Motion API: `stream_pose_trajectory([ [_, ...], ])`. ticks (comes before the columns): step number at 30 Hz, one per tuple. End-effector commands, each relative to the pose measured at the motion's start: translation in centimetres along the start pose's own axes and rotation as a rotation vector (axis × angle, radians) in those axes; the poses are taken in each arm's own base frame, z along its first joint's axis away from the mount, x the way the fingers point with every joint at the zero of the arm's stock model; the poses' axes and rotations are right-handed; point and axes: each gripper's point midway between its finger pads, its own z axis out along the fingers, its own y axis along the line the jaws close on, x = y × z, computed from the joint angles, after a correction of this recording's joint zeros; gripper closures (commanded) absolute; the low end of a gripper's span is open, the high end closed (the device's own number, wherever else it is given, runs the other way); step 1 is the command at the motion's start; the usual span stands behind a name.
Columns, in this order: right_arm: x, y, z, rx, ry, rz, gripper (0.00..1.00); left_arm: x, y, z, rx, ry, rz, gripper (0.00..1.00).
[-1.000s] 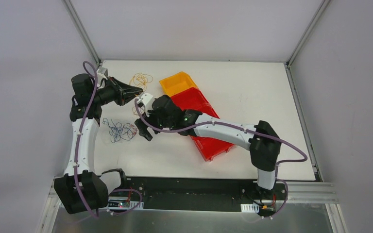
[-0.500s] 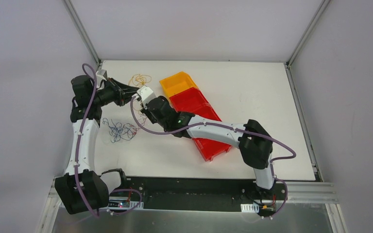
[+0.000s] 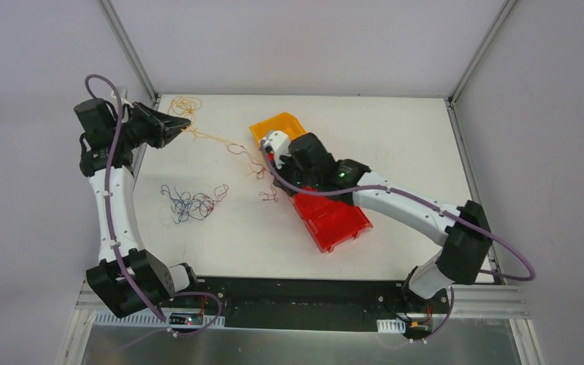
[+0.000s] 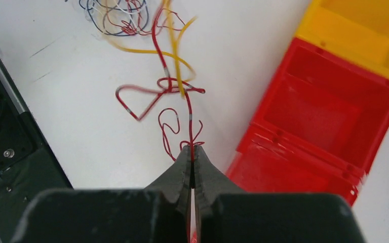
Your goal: Untangle the cables
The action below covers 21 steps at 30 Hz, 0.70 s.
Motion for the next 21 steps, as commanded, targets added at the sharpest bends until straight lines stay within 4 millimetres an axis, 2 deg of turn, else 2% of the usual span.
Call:
stream_pose_trajectory([
  [1, 2.9, -0.5, -4.6, -0.113, 0.081, 0.104, 1.00, -4.6, 1.9, -2.0, -0.169, -0.162, 0.180, 1.00],
  [4, 3.2, -1.8, -6.4, -0.114, 0.080, 0.154, 1.00, -8.3, 2.9, -3.6, -0.252, -0.259, 0.231, 1.00],
  [6, 3.2, -2.8, -7.1, -0.107, 0.079, 0.180, 1.00, -10.1, 3.2, -4.3, -0.294, -0.296, 0.297, 1.00],
  [11, 1.8, -4.2, -8.1, -0.115, 0.053, 0.205, 1.00, -10.9, 4.2, -5.2, -0.353, -0.305, 0.389, 1.00],
  [16, 0.5, -6.1, -9.0, -0.098, 0.028, 0.238, 1.00, -13.5, 7.0, -8.6, -0.532, -0.372, 0.419, 1.00],
  [18, -0.5, -7.3, -9.0, -0.077, -0.001, 0.243, 1.00, -13.0, 8.1, -8.4, -0.509, -0.322, 0.395, 1.00],
  [21, -3.2, -9.0, -8.4, -0.032, -0.075, 0.238, 1.00, -9.8, 7.4, -6.7, -0.342, -0.184, 0.378, 1.00],
])
